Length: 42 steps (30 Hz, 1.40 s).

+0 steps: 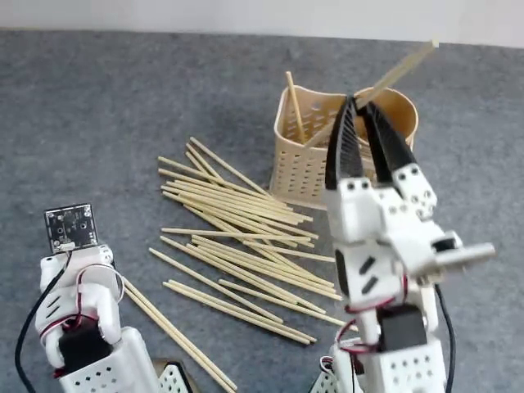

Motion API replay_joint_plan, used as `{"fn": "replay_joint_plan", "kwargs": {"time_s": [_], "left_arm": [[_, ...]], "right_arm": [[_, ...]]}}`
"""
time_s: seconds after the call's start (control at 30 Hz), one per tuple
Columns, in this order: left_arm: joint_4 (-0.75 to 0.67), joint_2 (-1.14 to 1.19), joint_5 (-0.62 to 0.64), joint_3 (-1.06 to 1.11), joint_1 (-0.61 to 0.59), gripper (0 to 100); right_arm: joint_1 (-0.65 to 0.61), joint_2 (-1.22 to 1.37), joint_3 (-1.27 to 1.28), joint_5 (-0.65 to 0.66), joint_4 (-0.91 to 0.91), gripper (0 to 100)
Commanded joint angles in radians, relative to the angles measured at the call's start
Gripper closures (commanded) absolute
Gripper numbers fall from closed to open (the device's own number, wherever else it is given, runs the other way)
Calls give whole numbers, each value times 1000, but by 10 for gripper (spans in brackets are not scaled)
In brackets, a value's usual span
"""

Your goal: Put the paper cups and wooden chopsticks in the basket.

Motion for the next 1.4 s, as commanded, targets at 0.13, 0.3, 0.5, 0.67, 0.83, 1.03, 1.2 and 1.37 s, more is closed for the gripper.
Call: {"fn": "replay_joint_plan", "kwargs": {"time_s": [0.13,0.3,0.5,0.67,0.83,1.03,1.2,1.37], "left_arm": [[-21,-7,5,-8,-12,919],[-21,-7,5,-8,-12,919],[-21,-7,5,-7,-10,919],[-21,-7,5,-7,-10,919],[-21,-7,5,-7,-10,919],[-21,-7,5,-7,-10,919],[-21,-7,5,-7,-10,919],[-21,-7,5,-7,-10,919]], "right_arm": [[12,232,-68,15,-97,993],[31,352,-68,15,-102,993],[67,430,-79,15,-191,993],[65,435,-81,14,-203,992],[65,415,-188,14,-197,992],[65,504,-266,14,-206,992],[84,628,-288,14,-208,992],[84,685,-285,14,-208,992]]}}
